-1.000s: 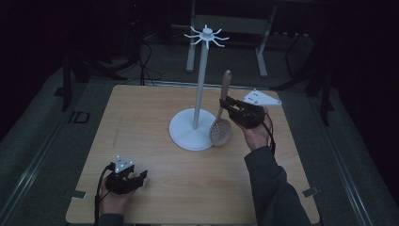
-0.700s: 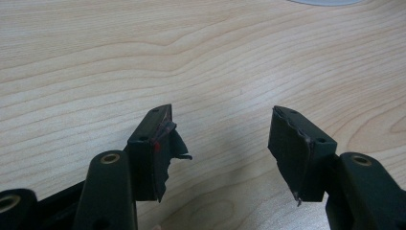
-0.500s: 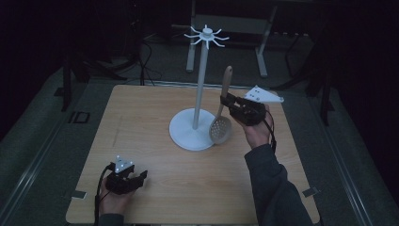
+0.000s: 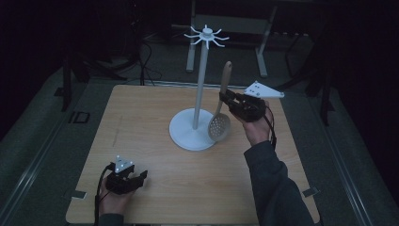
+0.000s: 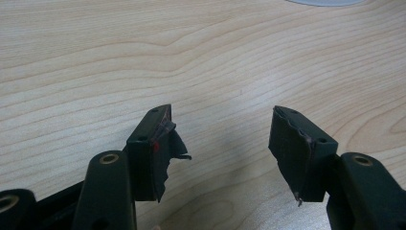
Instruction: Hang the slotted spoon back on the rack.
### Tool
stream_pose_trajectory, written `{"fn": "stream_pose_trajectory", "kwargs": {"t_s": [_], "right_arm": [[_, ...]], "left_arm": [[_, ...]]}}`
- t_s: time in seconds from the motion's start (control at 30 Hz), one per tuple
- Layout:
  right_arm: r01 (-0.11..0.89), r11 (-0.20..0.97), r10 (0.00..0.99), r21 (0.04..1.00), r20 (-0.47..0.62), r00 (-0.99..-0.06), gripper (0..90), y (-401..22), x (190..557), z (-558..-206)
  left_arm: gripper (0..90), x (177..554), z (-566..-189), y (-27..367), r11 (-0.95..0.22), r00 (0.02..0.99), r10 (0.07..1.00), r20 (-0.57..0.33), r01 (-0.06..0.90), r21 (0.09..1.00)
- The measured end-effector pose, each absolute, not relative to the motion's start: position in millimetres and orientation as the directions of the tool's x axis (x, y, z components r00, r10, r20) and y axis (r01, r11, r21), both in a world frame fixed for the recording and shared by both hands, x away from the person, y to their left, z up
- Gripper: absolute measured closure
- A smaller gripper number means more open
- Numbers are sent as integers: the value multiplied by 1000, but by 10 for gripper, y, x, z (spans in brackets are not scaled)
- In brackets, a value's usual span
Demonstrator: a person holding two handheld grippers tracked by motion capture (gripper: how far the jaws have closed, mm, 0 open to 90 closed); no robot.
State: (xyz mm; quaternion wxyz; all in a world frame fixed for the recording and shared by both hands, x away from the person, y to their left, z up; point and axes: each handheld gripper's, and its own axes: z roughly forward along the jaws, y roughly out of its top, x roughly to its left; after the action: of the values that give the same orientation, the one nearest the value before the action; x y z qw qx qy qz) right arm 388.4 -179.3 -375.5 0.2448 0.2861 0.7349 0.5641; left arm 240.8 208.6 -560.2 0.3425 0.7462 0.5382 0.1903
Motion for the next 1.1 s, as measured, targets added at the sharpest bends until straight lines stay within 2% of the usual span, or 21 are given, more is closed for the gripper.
{"fn": "stream_pose_trajectory", "kwargs": {"t_s": [1.1], "right_arm": [[147,185,692,972,-23,-722,751,-1710,4020,-3496]], "left_arm": [[410,2401,-5604,2104,-174,337,938,-87,672,719]]}}
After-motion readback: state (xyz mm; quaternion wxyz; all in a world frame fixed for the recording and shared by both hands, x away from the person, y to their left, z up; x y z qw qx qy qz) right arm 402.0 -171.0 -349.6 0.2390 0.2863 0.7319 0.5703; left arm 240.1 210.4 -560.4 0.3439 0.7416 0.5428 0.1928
